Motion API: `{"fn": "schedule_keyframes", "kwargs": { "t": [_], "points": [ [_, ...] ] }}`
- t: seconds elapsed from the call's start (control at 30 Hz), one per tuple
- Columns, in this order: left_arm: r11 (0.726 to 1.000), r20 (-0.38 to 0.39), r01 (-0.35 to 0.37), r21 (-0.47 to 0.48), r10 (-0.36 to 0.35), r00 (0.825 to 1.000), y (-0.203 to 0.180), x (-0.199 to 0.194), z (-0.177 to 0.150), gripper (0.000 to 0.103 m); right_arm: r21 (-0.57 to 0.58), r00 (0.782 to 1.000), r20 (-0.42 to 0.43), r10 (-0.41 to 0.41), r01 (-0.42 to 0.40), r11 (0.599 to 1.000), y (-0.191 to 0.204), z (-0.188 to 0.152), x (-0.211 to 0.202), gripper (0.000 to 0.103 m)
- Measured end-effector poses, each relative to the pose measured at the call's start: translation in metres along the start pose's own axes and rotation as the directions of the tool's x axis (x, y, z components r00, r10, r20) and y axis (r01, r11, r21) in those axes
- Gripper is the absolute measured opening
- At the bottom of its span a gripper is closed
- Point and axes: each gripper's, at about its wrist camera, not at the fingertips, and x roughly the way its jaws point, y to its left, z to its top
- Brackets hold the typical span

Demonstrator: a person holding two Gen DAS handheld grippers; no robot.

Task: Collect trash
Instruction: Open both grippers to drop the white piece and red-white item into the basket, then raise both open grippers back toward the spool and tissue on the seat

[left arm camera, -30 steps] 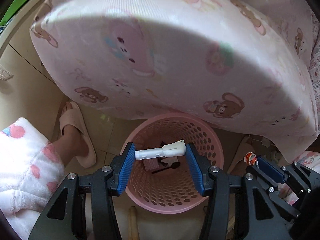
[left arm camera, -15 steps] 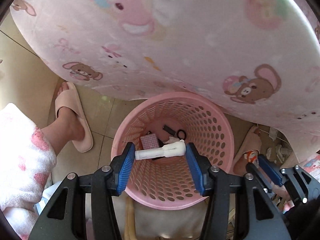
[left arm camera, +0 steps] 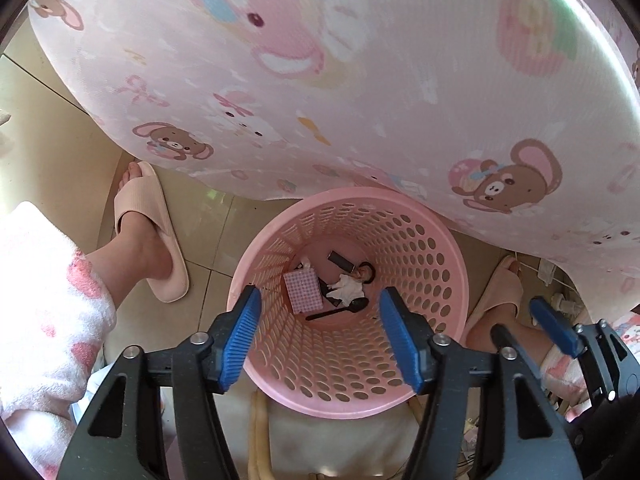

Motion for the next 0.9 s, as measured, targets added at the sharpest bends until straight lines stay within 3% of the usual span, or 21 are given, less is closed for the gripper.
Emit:
{"fn": "schedule_keyframes", "kwargs": {
  "t": [0.07,0.23,0.47,0.63,0.7,0.73,0.83,0.9],
  "points": [
    [1.000,0.006,-0.001,-0.007,0.001,1.000,0.002,-0.002,0.000,0.065,0.000,1.000,0.022,-0.012,0.012,1.000,0.000,0.000,-0.004,0.054],
    [1.000,0.037,-0.014,-0.004,0.014,0.999,0.000,-0.011,0.001,0.067,0.016,0.999,0.035,-0.016,0.016,1.000,-0.004,0.002,-0.009,0.054],
    [0.998,0.167,-0.060,0.032,0.054,0.984,-0.009,-0.045,-0.004,0.070,0.054,0.995,0.100,-0.023,0.018,0.998,-0.014,0.005,-0.031,0.055],
    [0.995,0.297,-0.098,0.025,0.086,0.951,-0.007,-0.075,-0.007,0.073,0.090,0.983,0.185,-0.011,-0.006,0.996,-0.022,0.006,-0.057,0.055],
    [0.992,0.349,-0.123,0.022,0.108,0.931,-0.007,-0.084,-0.007,0.073,0.090,0.977,0.213,0.007,-0.027,0.996,-0.023,0.007,-0.062,0.065],
    [0.991,0.373,-0.134,0.025,0.115,0.921,-0.008,-0.088,-0.007,0.073,0.089,0.975,0.222,0.000,-0.020,0.996,-0.023,0.007,-0.065,0.066],
    [0.995,0.429,-0.100,0.023,0.080,0.900,-0.009,-0.101,-0.009,0.073,0.084,0.967,0.256,-0.023,0.001,0.996,-0.023,0.007,-0.073,0.066],
    [0.997,0.486,-0.080,0.015,0.063,0.872,-0.009,-0.111,-0.012,0.073,0.081,0.957,0.288,-0.031,0.007,0.997,-0.023,0.007,-0.082,0.066]
  ]
}}
